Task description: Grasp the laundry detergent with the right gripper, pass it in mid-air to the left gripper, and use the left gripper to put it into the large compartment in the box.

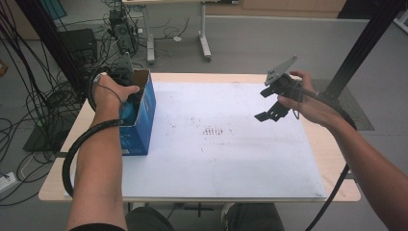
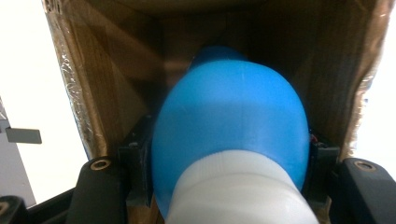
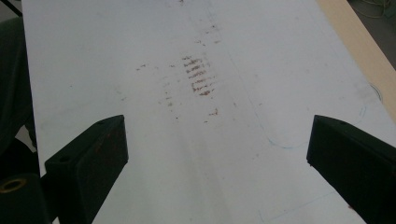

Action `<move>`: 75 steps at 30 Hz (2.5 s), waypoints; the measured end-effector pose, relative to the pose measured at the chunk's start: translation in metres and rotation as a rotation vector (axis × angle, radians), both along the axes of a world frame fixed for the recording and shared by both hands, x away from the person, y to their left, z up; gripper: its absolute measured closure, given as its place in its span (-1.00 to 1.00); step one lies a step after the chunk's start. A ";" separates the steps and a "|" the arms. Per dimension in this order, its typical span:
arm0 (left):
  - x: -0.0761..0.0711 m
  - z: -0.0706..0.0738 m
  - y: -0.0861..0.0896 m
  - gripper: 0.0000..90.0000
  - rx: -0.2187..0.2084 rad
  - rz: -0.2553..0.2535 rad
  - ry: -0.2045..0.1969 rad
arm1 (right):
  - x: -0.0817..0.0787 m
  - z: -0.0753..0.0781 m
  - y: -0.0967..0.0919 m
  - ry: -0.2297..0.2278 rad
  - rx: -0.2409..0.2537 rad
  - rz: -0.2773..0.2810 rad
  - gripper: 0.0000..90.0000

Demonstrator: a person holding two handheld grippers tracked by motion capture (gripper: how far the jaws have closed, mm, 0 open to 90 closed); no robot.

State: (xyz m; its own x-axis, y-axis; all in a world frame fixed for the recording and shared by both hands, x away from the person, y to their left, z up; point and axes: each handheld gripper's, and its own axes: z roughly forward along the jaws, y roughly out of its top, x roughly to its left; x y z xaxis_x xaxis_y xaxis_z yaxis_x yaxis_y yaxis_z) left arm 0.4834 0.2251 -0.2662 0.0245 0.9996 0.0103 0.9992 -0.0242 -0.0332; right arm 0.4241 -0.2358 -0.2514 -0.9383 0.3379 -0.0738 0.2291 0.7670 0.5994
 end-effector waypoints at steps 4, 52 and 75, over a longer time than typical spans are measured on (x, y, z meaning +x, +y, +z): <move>0.000 -0.004 0.000 -0.17 0.005 -0.006 -0.006 | 0.000 -0.001 -0.001 0.001 -0.002 -0.003 -0.88; 0.002 -0.005 0.002 -0.18 -0.007 -0.004 -0.041 | -0.002 0.008 -0.015 -0.008 -0.014 -0.035 -0.88; 0.002 -0.005 0.001 -0.18 0.000 -0.008 -0.042 | -0.003 0.007 -0.018 -0.006 -0.013 -0.040 -0.88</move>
State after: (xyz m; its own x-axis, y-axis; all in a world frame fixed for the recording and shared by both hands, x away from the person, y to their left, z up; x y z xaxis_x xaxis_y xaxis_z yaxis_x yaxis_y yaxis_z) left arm 0.4850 0.2257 -0.2716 0.0318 0.9994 0.0117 0.9995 -0.0319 0.0086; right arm 0.4211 -0.2534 -0.2445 -0.9236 0.3742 -0.0835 0.2564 0.7647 0.5912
